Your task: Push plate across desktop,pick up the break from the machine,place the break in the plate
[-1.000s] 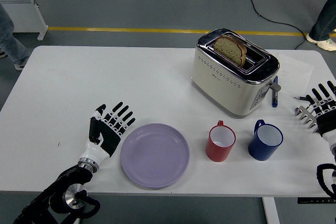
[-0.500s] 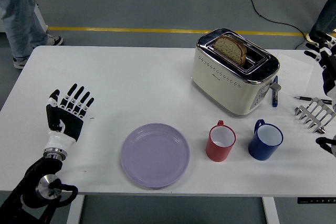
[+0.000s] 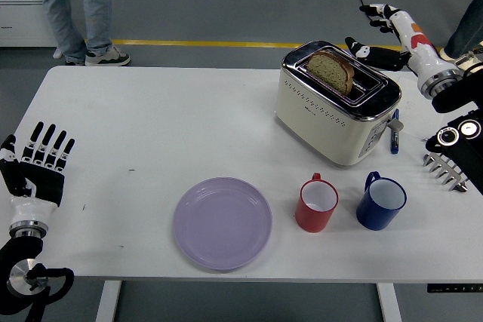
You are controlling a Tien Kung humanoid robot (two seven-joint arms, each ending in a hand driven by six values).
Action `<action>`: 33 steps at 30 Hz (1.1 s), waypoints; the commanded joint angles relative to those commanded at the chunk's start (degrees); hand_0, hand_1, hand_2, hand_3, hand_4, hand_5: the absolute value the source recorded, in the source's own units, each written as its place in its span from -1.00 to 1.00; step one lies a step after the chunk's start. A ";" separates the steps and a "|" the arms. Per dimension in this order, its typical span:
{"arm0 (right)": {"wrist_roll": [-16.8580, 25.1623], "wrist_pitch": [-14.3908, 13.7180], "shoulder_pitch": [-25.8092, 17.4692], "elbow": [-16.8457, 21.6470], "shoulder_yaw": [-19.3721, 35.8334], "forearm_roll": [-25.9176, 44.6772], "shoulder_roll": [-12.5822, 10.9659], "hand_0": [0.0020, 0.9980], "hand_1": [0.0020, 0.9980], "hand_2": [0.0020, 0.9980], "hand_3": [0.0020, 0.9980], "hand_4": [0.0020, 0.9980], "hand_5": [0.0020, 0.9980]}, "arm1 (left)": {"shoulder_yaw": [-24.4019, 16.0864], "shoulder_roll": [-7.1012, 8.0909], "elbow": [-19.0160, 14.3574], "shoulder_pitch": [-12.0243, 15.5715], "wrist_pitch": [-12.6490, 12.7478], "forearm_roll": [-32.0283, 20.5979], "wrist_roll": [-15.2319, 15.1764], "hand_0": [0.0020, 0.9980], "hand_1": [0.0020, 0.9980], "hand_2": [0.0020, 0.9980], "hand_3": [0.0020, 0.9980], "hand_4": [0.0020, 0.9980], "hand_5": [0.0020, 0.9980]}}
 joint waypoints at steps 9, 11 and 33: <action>-3.43 3.85 9.28 -10.70 -9.60 -13.13 5.45 0.80 0.74 0.81 0.85 0.56 -0.43 | -3.22 0.00 -0.07 1.86 -0.01 0.31 0.30 0.60 0.58 0.63 0.54 0.13 1.00; -4.12 4.66 10.54 -12.47 -10.76 -13.58 6.72 0.80 0.74 0.81 0.85 0.56 -0.43 | -3.23 0.00 0.02 1.91 -0.04 0.33 0.32 0.60 0.58 0.63 0.54 0.13 1.00; -8.55 10.87 23.75 -36.75 -19.69 -16.50 18.06 0.45 0.47 0.43 0.63 0.54 -0.40 | -2.32 0.00 0.84 0.87 -0.25 -0.07 0.18 0.60 0.58 0.62 0.54 0.12 1.00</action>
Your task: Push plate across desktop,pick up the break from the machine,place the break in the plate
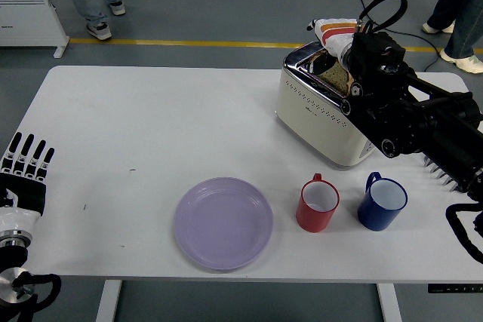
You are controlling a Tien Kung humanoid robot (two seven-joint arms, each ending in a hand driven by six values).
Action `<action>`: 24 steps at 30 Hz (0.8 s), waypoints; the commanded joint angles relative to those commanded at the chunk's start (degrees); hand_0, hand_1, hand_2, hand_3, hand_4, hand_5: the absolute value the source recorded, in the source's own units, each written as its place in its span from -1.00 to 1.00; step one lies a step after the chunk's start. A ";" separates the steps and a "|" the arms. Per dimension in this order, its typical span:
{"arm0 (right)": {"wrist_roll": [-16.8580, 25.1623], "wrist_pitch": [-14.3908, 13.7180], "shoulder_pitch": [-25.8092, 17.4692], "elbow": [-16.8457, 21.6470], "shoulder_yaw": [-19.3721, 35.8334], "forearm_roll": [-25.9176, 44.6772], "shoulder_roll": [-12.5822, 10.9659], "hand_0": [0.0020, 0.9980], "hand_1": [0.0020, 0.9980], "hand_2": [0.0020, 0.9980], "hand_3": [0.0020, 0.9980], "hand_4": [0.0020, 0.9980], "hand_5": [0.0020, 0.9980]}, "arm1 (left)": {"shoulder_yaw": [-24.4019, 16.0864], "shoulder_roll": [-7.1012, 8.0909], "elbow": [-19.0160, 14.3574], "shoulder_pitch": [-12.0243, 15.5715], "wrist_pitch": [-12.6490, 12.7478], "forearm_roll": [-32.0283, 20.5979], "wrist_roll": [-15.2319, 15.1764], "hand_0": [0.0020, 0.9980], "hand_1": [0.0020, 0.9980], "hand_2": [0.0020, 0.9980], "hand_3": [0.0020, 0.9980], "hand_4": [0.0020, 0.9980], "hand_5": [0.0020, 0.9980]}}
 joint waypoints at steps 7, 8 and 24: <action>0.03 0.60 1.72 -5.31 -1.84 2.24 0.00 0.39 0.41 0.38 0.59 0.52 -0.39 | 0.02 0.00 0.09 -0.15 -0.09 0.02 -0.03 0.60 0.58 0.62 0.53 0.12 1.00; 0.22 0.60 1.87 -6.03 -2.52 3.04 0.00 0.39 0.41 0.38 0.59 0.52 -0.39 | 0.08 0.00 0.13 -0.18 -0.10 0.03 -0.02 0.60 0.58 0.62 0.53 0.12 1.00; 3.12 -1.33 1.77 -6.03 -7.65 11.65 0.00 -0.07 0.09 0.06 0.34 0.37 -0.50 | -0.10 0.00 0.87 -0.33 -0.18 0.06 0.12 0.60 0.58 0.62 0.53 0.12 1.00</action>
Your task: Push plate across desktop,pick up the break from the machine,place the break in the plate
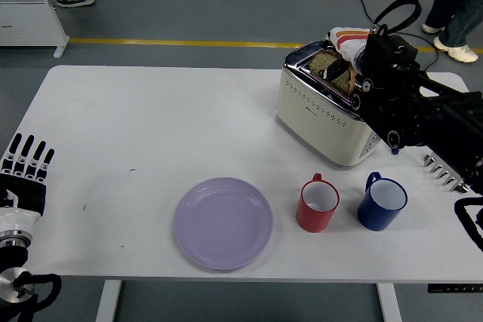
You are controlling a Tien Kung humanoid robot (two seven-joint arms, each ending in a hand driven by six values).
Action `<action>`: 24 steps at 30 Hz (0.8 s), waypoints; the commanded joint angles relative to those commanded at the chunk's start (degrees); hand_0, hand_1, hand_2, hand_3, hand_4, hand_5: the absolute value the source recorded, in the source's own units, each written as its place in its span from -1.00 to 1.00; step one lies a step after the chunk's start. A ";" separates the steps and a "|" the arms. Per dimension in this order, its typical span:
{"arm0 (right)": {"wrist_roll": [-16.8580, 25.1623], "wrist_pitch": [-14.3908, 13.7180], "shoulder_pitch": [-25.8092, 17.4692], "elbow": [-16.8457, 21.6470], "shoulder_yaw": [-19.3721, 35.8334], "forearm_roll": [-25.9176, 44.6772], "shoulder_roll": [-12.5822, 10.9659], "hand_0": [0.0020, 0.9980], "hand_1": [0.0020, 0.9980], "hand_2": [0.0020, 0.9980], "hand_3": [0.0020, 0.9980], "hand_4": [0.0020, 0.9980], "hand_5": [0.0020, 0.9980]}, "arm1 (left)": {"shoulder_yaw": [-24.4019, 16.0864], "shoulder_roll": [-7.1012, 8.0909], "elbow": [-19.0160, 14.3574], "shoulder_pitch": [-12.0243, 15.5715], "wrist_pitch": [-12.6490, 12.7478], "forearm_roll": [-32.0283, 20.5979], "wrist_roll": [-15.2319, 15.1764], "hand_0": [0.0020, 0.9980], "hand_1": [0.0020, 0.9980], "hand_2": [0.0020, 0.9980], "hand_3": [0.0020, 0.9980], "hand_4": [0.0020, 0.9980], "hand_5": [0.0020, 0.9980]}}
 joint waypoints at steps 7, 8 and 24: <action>0.41 -0.08 0.02 -1.11 -2.56 3.03 0.00 -0.18 0.00 -0.02 0.24 0.27 -0.59 | -0.14 0.00 0.12 -0.09 0.01 0.09 0.00 0.60 0.58 0.62 0.53 0.12 1.00; 0.46 -0.12 0.03 -1.29 -2.86 3.43 0.00 -0.18 0.00 -0.02 0.24 0.27 -0.59 | -0.11 0.00 0.21 -0.12 0.00 0.11 0.00 0.60 0.58 0.62 0.53 0.12 1.00; -1.17 -4.63 0.17 0.64 -2.79 2.63 0.00 -0.60 -0.35 -0.23 -0.09 -0.12 -0.73 | 0.06 0.00 0.95 0.05 -0.10 0.19 0.04 0.59 0.57 0.62 0.53 0.12 1.00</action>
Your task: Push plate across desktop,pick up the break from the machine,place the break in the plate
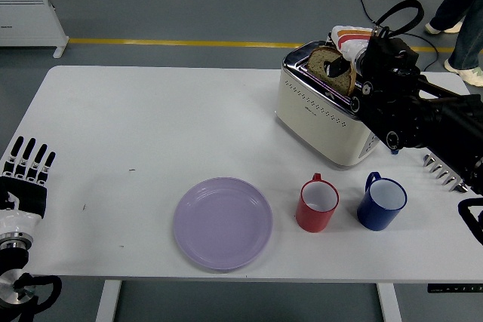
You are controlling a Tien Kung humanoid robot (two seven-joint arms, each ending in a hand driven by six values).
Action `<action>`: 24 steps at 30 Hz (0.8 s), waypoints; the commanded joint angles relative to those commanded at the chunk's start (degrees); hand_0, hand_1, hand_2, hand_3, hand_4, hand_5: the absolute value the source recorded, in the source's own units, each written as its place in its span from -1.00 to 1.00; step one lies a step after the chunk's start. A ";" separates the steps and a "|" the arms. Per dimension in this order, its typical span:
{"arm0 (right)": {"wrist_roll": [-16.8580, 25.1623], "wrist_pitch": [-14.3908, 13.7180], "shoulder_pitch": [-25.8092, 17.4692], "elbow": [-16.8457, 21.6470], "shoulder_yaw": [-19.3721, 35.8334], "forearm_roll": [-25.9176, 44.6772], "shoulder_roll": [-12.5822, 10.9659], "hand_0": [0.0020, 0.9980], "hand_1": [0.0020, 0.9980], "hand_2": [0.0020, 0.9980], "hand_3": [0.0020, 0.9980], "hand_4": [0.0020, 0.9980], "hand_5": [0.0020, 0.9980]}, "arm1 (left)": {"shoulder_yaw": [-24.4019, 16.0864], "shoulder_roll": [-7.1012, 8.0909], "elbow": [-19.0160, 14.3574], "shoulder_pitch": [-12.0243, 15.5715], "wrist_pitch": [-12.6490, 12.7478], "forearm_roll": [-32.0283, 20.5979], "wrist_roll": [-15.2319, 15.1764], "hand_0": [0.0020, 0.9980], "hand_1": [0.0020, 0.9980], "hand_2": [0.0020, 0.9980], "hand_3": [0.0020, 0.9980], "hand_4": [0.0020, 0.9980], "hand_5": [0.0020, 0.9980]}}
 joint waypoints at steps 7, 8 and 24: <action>-2.72 -1.79 0.68 6.92 5.48 -9.49 0.00 -0.65 -0.39 -0.26 -0.11 -0.17 -0.69 | -0.03 0.00 -0.02 0.32 -0.02 0.07 0.05 0.59 0.57 0.62 0.53 0.12 1.00; -3.10 -1.56 0.86 8.60 6.55 -11.00 0.00 -0.65 -0.39 -0.26 -0.11 -0.17 -0.69 | -0.06 0.00 -0.04 0.38 -0.01 0.08 0.05 0.59 0.57 0.62 0.53 0.12 1.00; -7.82 -2.41 -0.46 36.26 10.61 -6.58 -7.38 -0.63 -0.42 -0.29 -0.13 -0.20 -0.62 | -0.20 0.00 -0.05 0.46 0.06 0.20 0.13 0.59 0.57 0.62 0.53 0.12 1.00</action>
